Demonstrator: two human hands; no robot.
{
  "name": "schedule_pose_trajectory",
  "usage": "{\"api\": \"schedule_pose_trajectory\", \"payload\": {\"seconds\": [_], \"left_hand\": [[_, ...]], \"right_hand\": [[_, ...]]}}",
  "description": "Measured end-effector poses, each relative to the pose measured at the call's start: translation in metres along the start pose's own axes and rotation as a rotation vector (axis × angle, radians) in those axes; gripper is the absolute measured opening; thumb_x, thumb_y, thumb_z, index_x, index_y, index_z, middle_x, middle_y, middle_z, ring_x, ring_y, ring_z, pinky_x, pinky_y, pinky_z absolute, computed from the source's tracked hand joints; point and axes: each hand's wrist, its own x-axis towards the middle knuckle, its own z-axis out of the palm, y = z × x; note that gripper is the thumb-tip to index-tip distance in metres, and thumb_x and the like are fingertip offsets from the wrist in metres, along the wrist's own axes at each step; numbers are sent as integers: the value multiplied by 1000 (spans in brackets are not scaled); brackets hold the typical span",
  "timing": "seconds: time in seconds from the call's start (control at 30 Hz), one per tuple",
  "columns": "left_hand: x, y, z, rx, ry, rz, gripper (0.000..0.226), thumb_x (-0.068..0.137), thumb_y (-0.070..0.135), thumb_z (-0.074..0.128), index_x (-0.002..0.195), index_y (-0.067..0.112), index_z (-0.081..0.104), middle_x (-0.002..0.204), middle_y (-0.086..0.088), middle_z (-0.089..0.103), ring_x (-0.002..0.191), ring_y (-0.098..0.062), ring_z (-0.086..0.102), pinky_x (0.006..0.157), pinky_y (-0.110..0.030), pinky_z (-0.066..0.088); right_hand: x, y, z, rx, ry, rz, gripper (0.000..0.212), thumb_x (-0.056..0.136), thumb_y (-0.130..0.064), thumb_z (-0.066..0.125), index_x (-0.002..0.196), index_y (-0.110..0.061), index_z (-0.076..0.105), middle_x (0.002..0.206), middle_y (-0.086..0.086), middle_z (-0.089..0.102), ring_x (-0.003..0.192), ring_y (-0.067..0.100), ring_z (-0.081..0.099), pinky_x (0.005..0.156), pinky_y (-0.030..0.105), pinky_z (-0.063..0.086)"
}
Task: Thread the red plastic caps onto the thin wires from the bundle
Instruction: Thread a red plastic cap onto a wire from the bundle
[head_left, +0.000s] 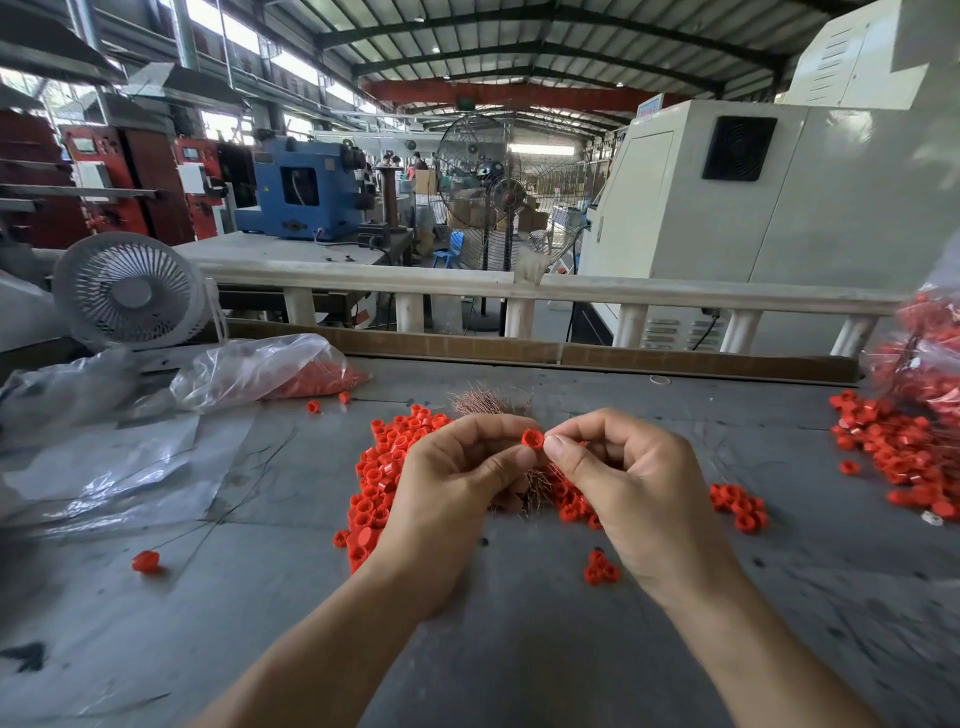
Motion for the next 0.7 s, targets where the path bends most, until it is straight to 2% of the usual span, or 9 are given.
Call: {"api": "schedule_pose_trajectory", "payload": {"seconds": [0.1,0.27,0.4,0.47,0.57,0.7], "left_hand": [[0,0,0,-1,29,5,20,76,15,78,95,16,78,79,-6,72,66,-11,61,58,-21,53],[0,1,1,-4,54,7,18,73,14,78,92,16,78,79,-9,72,65,-12,62,57,-22,53],[0,2,1,-2,67,7,19,77,7,77,96,10,75,77,-7,72,62,-10,62,56,-20,53],[0,1,1,-1,63,6,17,81,3,76,96,10,75,78,-7,72,64,-10,62,57,-20,53],[0,2,1,-7,54,11,18,77,9,77,95,12,76,79,-7,73,65,-11,63,59,-20,54],[-1,1,1,-2,49,20,18,74,13,78,92,15,79,77,-5,73,64,-10,62,59,-20,53]], "right_hand": [[-2,1,1,-1,-11,4,11,90,-21,77,81,-28,76,68,8,70,69,35,63,59,43,50],[-3,1,2,-31,-34,6,13,91,-21,76,80,-29,75,67,12,68,64,35,59,53,37,45],[-2,1,1,-26,-27,14,13,91,-21,76,81,-28,74,66,10,67,60,36,56,53,45,45],[-2,2,0,-39,-35,12,13,91,-22,75,81,-28,74,64,10,66,54,29,52,50,42,44],[-1,2,0,-51,-45,12,12,91,-22,75,80,-28,74,63,12,64,52,22,50,49,41,42],[0,2,-1,-45,-36,8,14,91,-22,76,79,-29,75,63,15,62,53,17,48,49,32,39]]}}
